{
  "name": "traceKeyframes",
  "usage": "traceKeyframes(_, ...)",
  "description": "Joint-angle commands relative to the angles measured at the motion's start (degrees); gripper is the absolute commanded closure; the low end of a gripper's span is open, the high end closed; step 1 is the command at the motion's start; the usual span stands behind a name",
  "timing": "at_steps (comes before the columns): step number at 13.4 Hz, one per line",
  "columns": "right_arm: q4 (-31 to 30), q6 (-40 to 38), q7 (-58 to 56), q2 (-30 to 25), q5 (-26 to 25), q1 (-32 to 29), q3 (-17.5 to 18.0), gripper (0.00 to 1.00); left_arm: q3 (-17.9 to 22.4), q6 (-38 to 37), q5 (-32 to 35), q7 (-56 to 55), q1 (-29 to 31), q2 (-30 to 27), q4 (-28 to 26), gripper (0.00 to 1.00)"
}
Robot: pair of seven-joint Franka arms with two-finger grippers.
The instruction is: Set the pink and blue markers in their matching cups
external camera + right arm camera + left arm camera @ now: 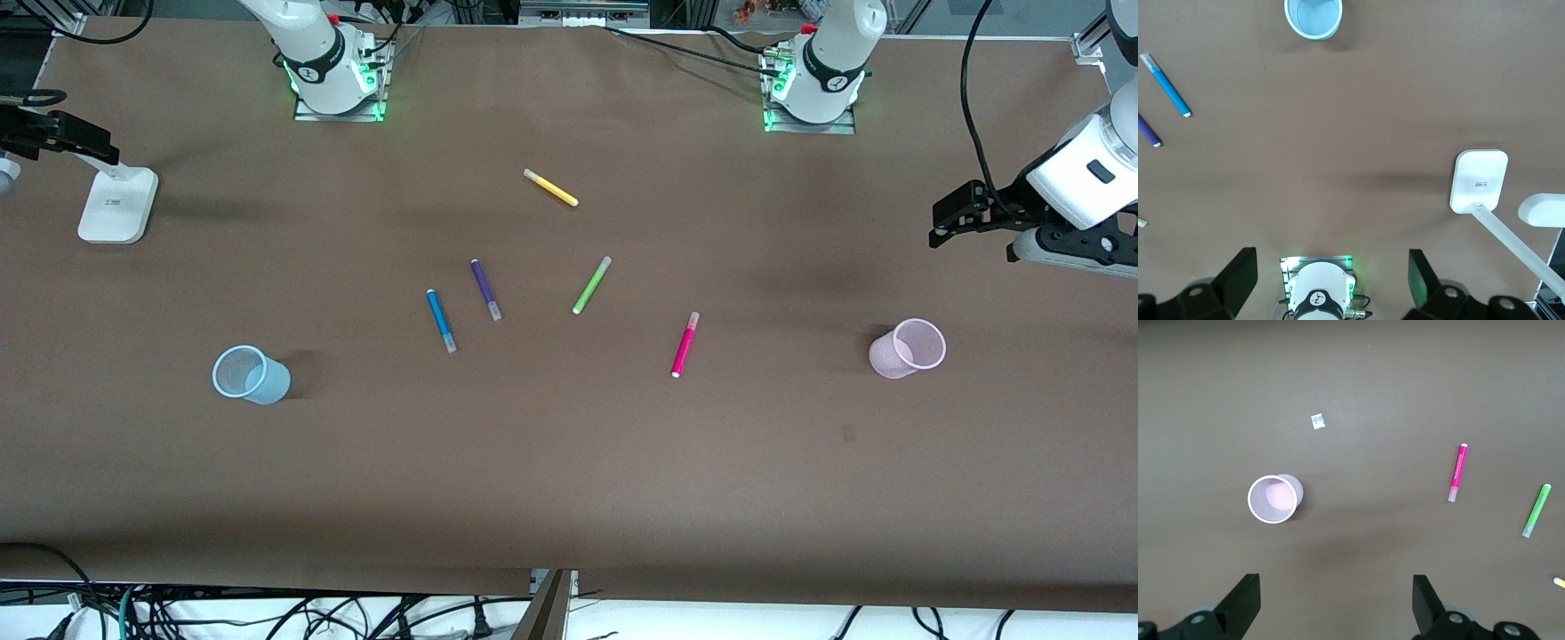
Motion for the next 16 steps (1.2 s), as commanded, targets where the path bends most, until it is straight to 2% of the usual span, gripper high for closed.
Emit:
traceKeyframes(1, 1.4, -1.2, -1.1, 0.4, 0.9, -0.6, 0.2, 0.0, -0.1, -0.7, -0.6, 1.2, 0.2, -0.3, 0.6, 0.0)
traceKeyframes(9, 1.4, -0.2, -1.0, 1.0, 1.1, -0.5, 0.3, 0.0, -0.6, -0.5, -0.6, 0.2, 0.0, 0.7, 2.0, 0.0)
traceKeyframes(13, 1.5, 3.0, -0.7, 7.0, 1.2, 0.3, 0.9, 0.0, -1.9, 2.4, -2.3, 0.0, -2.7, 2.9, 1.7, 0.0)
traceKeyframes(16, 1.5, 5.7, -1.4, 10.7, 1.2, 2.8, 1.0, 0.0, -3.9, 7.5, -4.7, -0.2, -3.4, 8.7, 1.1, 0.0)
